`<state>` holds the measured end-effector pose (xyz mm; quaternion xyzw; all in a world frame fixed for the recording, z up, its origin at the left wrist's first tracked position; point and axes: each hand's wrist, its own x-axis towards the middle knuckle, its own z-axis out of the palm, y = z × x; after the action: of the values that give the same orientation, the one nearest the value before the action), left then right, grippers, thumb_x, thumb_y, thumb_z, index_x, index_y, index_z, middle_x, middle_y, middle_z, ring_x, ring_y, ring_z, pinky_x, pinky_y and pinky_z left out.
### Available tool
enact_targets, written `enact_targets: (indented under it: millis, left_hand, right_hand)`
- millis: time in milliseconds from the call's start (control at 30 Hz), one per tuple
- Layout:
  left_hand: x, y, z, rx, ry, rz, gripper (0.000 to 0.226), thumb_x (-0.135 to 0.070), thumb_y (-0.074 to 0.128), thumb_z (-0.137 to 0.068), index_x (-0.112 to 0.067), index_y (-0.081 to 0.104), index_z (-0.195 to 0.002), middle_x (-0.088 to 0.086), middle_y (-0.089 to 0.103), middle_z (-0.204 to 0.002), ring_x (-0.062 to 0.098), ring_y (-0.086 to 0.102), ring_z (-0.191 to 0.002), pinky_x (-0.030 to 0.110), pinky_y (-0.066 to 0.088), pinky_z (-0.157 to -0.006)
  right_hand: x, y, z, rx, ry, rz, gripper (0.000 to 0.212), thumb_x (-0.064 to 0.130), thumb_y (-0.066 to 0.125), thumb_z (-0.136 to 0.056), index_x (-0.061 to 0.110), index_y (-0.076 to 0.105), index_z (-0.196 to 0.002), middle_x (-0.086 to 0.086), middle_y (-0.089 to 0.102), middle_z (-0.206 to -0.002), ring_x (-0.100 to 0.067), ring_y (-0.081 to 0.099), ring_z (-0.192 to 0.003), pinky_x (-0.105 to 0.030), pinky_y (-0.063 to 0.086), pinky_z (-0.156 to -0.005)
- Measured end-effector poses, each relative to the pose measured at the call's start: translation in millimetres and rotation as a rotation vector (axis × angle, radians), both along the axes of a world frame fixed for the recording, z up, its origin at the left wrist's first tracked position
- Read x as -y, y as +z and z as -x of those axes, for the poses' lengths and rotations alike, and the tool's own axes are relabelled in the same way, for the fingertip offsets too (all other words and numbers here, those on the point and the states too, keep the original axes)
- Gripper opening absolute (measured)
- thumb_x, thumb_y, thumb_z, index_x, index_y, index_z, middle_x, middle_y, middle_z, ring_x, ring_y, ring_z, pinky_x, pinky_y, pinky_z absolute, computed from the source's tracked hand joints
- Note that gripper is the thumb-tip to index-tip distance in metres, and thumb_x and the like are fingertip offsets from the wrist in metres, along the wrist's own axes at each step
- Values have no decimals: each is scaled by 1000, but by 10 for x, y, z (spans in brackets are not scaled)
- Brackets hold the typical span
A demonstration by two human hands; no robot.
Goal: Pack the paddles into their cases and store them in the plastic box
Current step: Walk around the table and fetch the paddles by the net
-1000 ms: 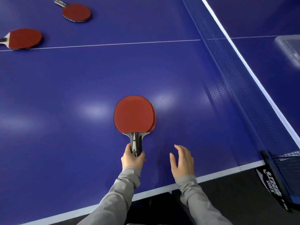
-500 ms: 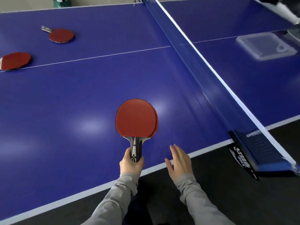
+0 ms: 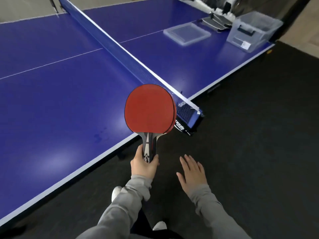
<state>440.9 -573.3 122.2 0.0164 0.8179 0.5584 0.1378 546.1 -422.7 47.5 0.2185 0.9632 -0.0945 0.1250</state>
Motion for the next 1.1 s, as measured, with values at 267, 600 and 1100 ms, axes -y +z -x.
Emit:
enact_targets:
  millis: [267,600,1100]
  left_hand:
    - [-938,263,-445,-23,-225,-54,30,-10,67,-74,-25,54,-95,-3,66,-64,7,67,-61,13,48,-67]
    - [-2181,93,-471,80,-336,-28,27,-10,66,-76,-26,54,-95,-5,66,-61,-2,63,-52,-1,38,-52]
    - [-3821,-189,237,258,-183,61,25,-13,65,-78,-26,54,-96,-1,69,-66,-2,64,-50,3,40,-46]
  right_hand:
    - [-568,87,-738,-16,-213,4,62,45,31,-96,24,8,-148,1,10,-158,-16,4,-146,-40,9,-118]
    - [-1723,50,-796,8,-363,5,61,44,31,-96,24,7,-148,2,9,-158,-15,2,-146,-39,6,-118]
    - [-3696,-29,-87,182,-296,52,60,45,31,-95,25,11,-148,4,11,-158,-14,5,-146,-39,10,-118]
